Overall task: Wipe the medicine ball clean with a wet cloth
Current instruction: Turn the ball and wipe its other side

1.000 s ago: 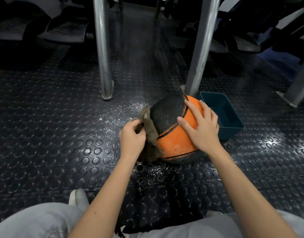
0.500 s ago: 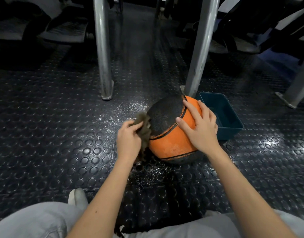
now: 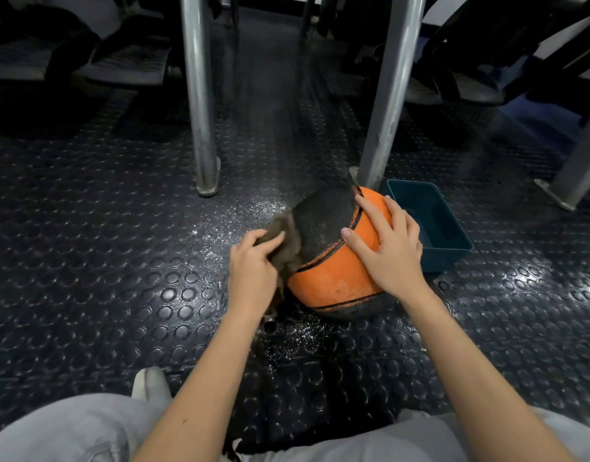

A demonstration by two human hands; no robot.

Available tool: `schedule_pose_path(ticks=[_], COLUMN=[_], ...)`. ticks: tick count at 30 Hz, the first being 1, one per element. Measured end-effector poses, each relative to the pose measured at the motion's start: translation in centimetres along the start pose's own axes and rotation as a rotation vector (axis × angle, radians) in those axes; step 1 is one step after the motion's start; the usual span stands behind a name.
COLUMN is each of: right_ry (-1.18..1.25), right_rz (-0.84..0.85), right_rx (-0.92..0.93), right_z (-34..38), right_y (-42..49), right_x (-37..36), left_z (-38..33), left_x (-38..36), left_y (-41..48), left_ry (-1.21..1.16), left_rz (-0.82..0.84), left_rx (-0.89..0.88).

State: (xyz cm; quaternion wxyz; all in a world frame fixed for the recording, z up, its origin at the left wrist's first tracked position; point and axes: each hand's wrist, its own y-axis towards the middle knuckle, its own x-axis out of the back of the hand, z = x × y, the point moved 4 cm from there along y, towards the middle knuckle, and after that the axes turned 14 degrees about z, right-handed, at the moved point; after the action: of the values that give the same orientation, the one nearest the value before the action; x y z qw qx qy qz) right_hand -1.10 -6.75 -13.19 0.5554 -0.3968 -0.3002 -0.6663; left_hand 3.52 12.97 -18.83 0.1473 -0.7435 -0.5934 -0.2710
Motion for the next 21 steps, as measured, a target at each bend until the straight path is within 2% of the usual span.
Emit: schedule_pose_path(ticks=[2,5,7,8,10,15,17,19,21], right_ry=[0.028,0.04,0.01,-0.003,-0.013,0.01,0.042,0.056,0.043], right_rz=[-0.006,-0.009,-0.021,-0.023,-0.014,-0.008,-0.005,-0.003,-0.007], right_rx=[0.004,-0.017,-0.011,-0.005,0.0,-0.006,-0.002,-0.007,-0.017], right_z=[-0.3,-0.3,-0.1,0.0,0.1,0.3,0.1,-0.1,-0.1], right_y=[0.0,0.1,0.2,0.1,0.1,-0.2,-0.4,-0.3,0.0], right_x=[0.1,0.2,0.2,0.1,0.0,0.1,0.2,0.3,0.3], left_z=[0.2,-3.5,-5.3,-5.3,-3.8,0.5,1.0,-1.1,-4.1], left_x=[1.0,1.8,1.2,0.4,-0.6,-0.8,-0.5,0.6,1.9], left_y=[0.3,0.1,-0.1,-0.2,-0.3,0.2,-0.1,-0.2,-0.2], left_ry=[-0.069,-0.12,-0.088,-0.067,-0.092,-0.137,-0.204,-0.268,-0.258], left_rz=[-0.055,-0.101,-0.025,0.034,0.073,0.032,-0.022,-0.104,-0.183], left_rx=[0.047,-0.145,-0.282,-0.29,-0.218,0.051,0.106,-0.003,-0.206])
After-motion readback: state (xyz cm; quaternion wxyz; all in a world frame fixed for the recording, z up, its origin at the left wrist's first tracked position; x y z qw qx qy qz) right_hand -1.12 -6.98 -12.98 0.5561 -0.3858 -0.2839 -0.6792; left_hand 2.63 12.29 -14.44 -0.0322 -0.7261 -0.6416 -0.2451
